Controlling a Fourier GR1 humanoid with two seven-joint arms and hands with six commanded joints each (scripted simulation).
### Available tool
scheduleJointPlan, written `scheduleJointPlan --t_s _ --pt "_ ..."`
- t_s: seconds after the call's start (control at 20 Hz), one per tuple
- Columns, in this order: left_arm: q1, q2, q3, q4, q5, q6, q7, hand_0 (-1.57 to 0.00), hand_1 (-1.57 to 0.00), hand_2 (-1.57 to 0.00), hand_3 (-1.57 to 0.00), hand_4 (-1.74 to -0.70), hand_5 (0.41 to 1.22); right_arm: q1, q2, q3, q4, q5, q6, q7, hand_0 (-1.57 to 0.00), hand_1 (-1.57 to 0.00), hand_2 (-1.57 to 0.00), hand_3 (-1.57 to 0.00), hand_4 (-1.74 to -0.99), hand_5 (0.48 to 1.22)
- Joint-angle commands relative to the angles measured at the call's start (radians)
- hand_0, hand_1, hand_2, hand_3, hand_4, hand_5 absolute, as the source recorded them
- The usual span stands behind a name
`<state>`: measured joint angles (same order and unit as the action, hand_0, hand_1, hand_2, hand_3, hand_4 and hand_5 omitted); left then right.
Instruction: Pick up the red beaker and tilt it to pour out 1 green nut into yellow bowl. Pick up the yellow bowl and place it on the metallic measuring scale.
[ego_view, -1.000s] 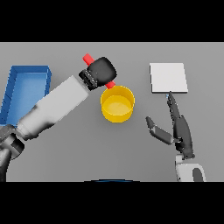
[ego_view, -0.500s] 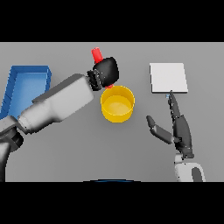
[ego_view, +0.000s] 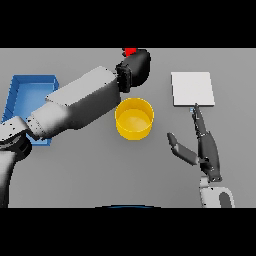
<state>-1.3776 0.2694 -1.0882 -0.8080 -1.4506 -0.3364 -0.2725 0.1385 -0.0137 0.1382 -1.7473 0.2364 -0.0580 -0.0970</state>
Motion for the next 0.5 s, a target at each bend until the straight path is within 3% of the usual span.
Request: scheduleJointPlan --t_s 0.0,0.25,0.45 --pt "-0.039 0.019 0.001 0.006 -0.007 0.004 -0.026 -1.57 -1.57 -1.57 -1.57 -1.73 1.221 -0.011 -0.001 -0.003 -0.003 -0.003 0.000 0.012 0.00 0.00 0.00 0.00 -1.138 0.565" --pt "-0.187 0.077 0.167 0.157 0.054 0.064 0.012 -1.57 -1.57 -1.57 -1.57 -1.72 1.221 -0.007 -0.002 0.007 0.001 0.000 0.008 -0.017 0.00 0.00 0.00 0.00 -1.128 0.554" --pt "-0.253 0.138 0.442 0.303 0.237 -0.011 0.134 -1.57 -1.57 -1.57 -1.52 -1.73 1.221 -0.012 -0.009 0.005 0.014 -0.025 0.033 -0.038 0.00 0.00 0.00 0.00 -1.102 0.572"
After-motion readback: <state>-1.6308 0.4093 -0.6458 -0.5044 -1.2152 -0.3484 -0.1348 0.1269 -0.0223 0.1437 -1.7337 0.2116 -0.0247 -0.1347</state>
